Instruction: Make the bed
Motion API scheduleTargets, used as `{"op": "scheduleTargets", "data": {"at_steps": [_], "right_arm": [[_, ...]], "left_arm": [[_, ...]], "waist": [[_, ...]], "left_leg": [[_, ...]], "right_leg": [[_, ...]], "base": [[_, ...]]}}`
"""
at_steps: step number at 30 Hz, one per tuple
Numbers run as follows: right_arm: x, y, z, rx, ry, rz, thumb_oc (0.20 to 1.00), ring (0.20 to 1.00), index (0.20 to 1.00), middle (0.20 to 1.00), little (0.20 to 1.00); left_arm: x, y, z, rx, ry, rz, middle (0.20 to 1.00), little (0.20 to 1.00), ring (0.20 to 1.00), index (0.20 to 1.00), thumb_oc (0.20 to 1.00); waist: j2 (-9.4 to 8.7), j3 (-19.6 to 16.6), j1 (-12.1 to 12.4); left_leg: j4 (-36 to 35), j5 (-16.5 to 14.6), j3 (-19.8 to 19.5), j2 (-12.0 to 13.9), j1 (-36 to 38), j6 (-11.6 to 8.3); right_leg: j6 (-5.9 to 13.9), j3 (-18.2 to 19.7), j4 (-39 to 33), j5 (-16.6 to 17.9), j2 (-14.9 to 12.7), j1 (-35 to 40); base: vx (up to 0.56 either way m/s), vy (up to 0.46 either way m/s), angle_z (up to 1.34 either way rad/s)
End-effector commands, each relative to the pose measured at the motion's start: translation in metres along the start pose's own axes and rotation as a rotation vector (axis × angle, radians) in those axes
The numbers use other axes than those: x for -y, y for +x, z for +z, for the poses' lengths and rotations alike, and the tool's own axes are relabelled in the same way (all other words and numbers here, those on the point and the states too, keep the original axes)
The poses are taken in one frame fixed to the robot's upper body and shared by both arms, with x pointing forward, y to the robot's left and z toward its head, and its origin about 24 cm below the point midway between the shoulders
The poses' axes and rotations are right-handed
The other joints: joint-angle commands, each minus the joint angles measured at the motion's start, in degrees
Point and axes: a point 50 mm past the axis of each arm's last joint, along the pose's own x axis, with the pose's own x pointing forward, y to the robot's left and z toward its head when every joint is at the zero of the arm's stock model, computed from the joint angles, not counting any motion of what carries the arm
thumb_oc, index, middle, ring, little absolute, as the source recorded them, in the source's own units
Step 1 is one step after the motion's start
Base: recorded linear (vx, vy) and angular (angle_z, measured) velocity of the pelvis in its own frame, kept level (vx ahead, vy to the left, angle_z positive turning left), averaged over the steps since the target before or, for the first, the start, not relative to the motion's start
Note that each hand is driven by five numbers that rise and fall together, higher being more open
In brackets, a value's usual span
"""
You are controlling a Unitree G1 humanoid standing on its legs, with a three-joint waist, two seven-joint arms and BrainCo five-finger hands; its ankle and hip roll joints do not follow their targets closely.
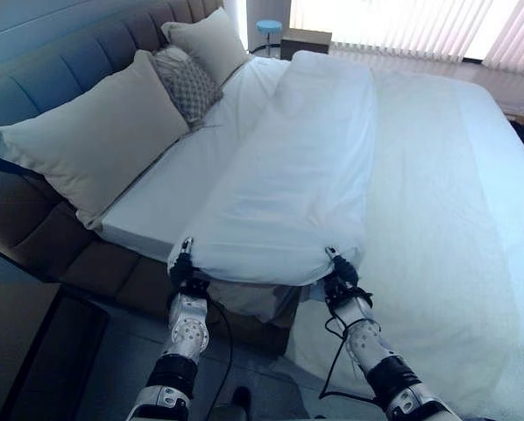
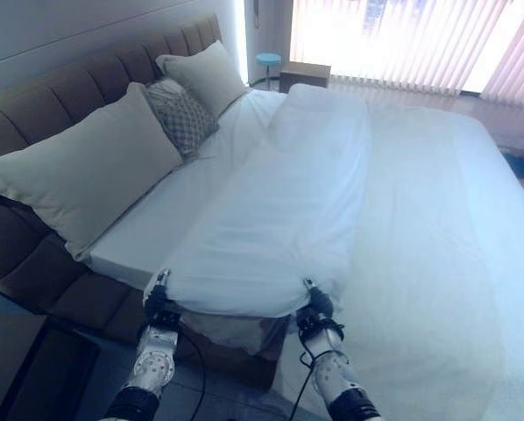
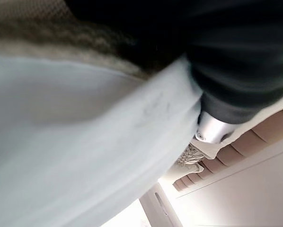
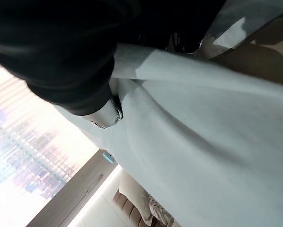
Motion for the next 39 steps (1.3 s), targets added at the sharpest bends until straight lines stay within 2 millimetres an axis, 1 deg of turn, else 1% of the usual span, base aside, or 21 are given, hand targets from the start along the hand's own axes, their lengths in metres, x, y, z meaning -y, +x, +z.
{"op": "scheduleTargets", "data": {"at_steps": [1,4,6,7,8,9,11,13,14,15,17,21,22,24,26,27,28,30,34,38,39], "right_arm": [[-0.015,-0.011,0.028,0.177,0.029,0.16,0.2,0.2,0.2,0.2,0.2],[0.011,-0.024,0.014,0.124,0.015,0.097,0.2,0.2,0.2,0.2,0.2],[0.035,-0.033,-0.002,0.056,-0.026,0.012,0.2,0.2,0.2,0.2,0.2],[0.042,-0.035,-0.007,0.028,-0.038,-0.015,0.2,0.2,0.2,0.2,0.2],[0.048,-0.036,-0.015,-0.008,-0.061,-0.041,0.2,0.2,0.2,0.2,0.2],[0.056,-0.038,-0.021,-0.05,-0.13,-0.069,0.2,0.2,0.2,0.2,0.2],[0.058,-0.038,-0.025,-0.073,-0.137,-0.074,0.2,0.2,0.2,0.2,0.2],[0.063,-0.037,-0.035,-0.144,-0.21,-0.072,0.2,0.2,0.2,0.2,0.2],[0.063,-0.037,-0.035,-0.143,-0.21,-0.071,0.2,0.2,0.2,0.2,0.2],[0.061,-0.034,-0.036,-0.164,-0.27,-0.048,0.2,0.2,0.2,0.2,0.2],[0.057,-0.032,-0.038,-0.187,-0.329,-0.012,0.2,0.2,0.2,0.2,0.2],[0.045,-0.028,-0.036,-0.185,-0.371,0.064,0.2,0.2,0.2,0.2,0.2],[0.045,-0.028,-0.036,-0.185,-0.371,0.064,0.2,0.2,0.2,0.2,0.2],[0.03,-0.024,-0.033,-0.163,-0.399,0.139,0.2,0.2,0.2,0.2,0.2],[0.019,-0.021,-0.029,-0.138,-0.409,0.184,0.2,0.2,0.2,0.2,0.2],[0.019,-0.021,-0.029,-0.138,-0.409,0.184,0.2,0.2,0.2,0.2,0.2],[0.006,-0.019,-0.025,-0.112,-0.399,0.236,0.2,0.2,0.2,0.2,0.2],[-0.009,-0.02,-0.019,-0.072,-0.391,0.3,0.2,0.2,0.2,0.2,0.2],[-0.031,-0.024,-0.005,0.006,-0.371,0.413,0.2,0.2,0.2,0.2,0.2],[-0.04,-0.029,-0.002,0.029,-0.393,0.477,0.2,0.2,0.2,0.2,0.2],[-0.044,-0.032,-0.002,0.03,-0.399,0.504,0.2,0.2,0.2,0.2,0.2]], "left_arm": [[-0.015,-0.006,0.054,0.252,-0.057,-0.01,0.2,0.2,0.2,0.2,0.2],[-0.03,-0.013,0.047,0.223,-0.072,0.039,0.2,0.2,0.2,0.2,0.2],[-0.044,-0.017,0.039,0.188,-0.076,0.085,0.2,0.2,0.2,0.2,0.2],[-0.048,-0.018,0.035,0.174,-0.082,0.1,0.2,0.2,0.2,0.2,0.2],[-0.05,-0.019,0.032,0.163,-0.086,0.111,0.2,0.2,0.2,0.2,0.2],[-0.055,-0.019,0.03,0.149,-0.076,0.13,0.2,0.2,0.2,0.2,0.2],[-0.058,-0.019,0.027,0.138,-0.074,0.145,0.2,0.2,0.2,0.2,0.2],[-0.066,-0.018,0.023,0.118,-0.051,0.184,0.2,0.2,0.2,0.2,0.2],[-0.066,-0.018,0.023,0.118,-0.051,0.183,0.2,0.2,0.2,0.2,0.2],[-0.069,-0.016,0.025,0.12,-0.025,0.199,0.2,0.2,0.2,0.2,0.2],[-0.07,-0.014,0.028,0.133,-0.016,0.205,0.2,0.2,0.2,0.2,0.2],[-0.067,-0.012,0.037,0.162,0.023,0.186,0.2,0.2,0.2,0.2,0.2],[-0.067,-0.012,0.036,0.162,0.023,0.186,0.2,0.2,0.2,0.2,0.2],[-0.061,-0.01,0.042,0.187,0.037,0.161,0.2,0.2,0.2,0.2,0.2],[-0.056,-0.009,0.048,0.212,0.036,0.144,0.2,0.2,0.2,0.2,0.2],[-0.056,-0.009,0.048,0.212,0.036,0.144,0.2,0.2,0.2,0.2,0.2],[-0.048,-0.007,0.054,0.246,0.029,0.116,0.2,0.2,0.2,0.2,0.2],[-0.041,-0.007,0.061,0.28,0.022,0.089,0.2,0.2,0.2,0.2,0.2],[-0.028,-0.007,0.076,0.358,-0.001,0.036,0.2,0.2,0.2,0.2,0.2],[-0.022,-0.008,0.086,0.402,-0.006,0.007,0.2,0.2,0.2,0.2,0.2],[-0.019,-0.008,0.091,0.424,-0.008,0.0,0.2,0.2,0.2,0.2,0.2]], "waist": [[-0.36,-2.1,1.0],[-0.39,-1.7,0.4],[-0.43,-1.6,0.2],[-0.47,-1.4,0.1],[-0.52,-1.1,0.1],[-0.6,-0.6,0.1],[-0.67,0.0,0.1],[-0.74,1.8,0.5],[-0.75,1.8,0.4],[-0.71,2.7,0.6],[-0.65,3.2,0.8],[-0.8,3.1,1.0],[-0.8,3.1,1.0],[-0.77,2.7,1.1],[-0.71,2.5,1.1],[-0.71,2.6,1.1],[-0.67,2.4,1.0],[-0.63,2.4,0.9],[-0.63,2.3,0.5],[-0.54,2.6,0.2],[-0.55,3.1,0.0]], "left_leg": [[-7.5,0.2,3.6,-1.9,4.2,-0.09],[-9.0,1.0,4.0,-1.7,4.0,-0.1],[-10.6,1.8,4.1,-1.6,3.9,-0.29],[-11.0,2.0,4.0,-1.5,3.6,-0.46],[-11.2,2.2,4.2,-1.4,3.3,-0.63],[-11.2,2.5,3.9,-1.3,2.6,-0.86],[-11.2,2.7,3.8,-1.2,1.9,-1.04],[-11.2,3.4,3.4,-0.9,0.1,-1.38],[-11.2,3.4,3.4,-0.9,0.1,-1.39],[-11.2,3.9,3.2,-0.7,-1.0,-1.66],[-11.2,4.1,3.0,-0.6,-1.6,-1.82],[-11.2,3.9,2.9,-0.6,-1.7,-1.84],[-11.2,3.9,3.0,-0.6,-1.7,-1.84],[-11.2,3.4,3.1,-0.6,-1.1,-1.64],[-11.2,3.1,3.3,-0.6,-0.6,-1.57],[-11.2,3.1,3.3,-0.6,-0.6,-1.57],[-11.2,2.8,3.4,-0.7,-0.1,-1.45],[-11.2,2.5,3.5,-0.7,0.4,-1.32],[-11.2,2.2,3.9,-0.7,1.0,-1.2],[-11.2,2.1,4.2,-0.7,1.1,-1.21],[-11.2,2.1,4.3,-0.7,0.9,-1.26]], "right_leg": [[0.25,1.9,-1.4,2.0,3.3,-3.5],[0.35,2.1,-4.6,2.7,4.0,-2.7],[0.46,2.1,-6.0,3.2,4.2,-2.4],[0.61,1.6,-6.7,3.5,4.2,-2.4],[0.7,1.3,-7.1,3.8,4.2,-2.6],[0.69,0.9,-7.6,4.0,4.3,-3.0],[0.71,0.7,-7.7,4.2,4.3,-3.5],[0.74,0.1,-7.6,4.6,4.3,-5.0],[0.73,0.0,-7.6,4.6,4.3,-5.1],[0.7,-0.3,-7.6,4.8,4.3,-6.0],[0.75,-0.6,-7.9,5.1,4.4,-6.5],[0.92,-0.5,-8.8,5.4,4.5,-6.3],[0.92,-0.5,-8.8,5.4,4.5,-6.3],[0.97,0.0,-9.2,5.3,4.5,-5.5],[0.99,0.1,-9.5,5.2,4.6,-5.0],[0.99,0.2,-9.5,5.2,4.6,-4.9],[1.02,0.4,-9.6,5.1,4.5,-4.5],[1.01,0.7,-9.8,5.1,4.5,-4.0],[0.98,1.1,-10.0,5.1,4.5,-3.4],[1.01,1.2,-10.3,5.2,4.4,-3.3],[1.12,1.3,-10.2,5.5,4.3,-3.6]], "base": [[0.02,-0.013,-0.14],[-0.01,-0.033,-0.03],[-0.02,-0.05,0.1],[-0.04,-0.057,-0.01],[-0.08,-0.065,0.01],[-0.11,-0.067,0.04],[-0.1,-0.05,0.07],[-0.09,-0.055,0.11],[-0.08,-0.042,0.08],[-0.06,-0.032,0.07],[-0.03,-0.028,0.09],[0.02,-0.013,0.05],[0.04,0.005,0.03],[0.05,0.006,0.01],[0.02,0.003,0.0],[0.03,0.013,0.01],[0.0,0.0,0.0],[0.02,0.012,0.0],[0.0,0.0,0.0],[-0.01,0.004,-0.01],[-0.05,0.013,-0.05]]}}
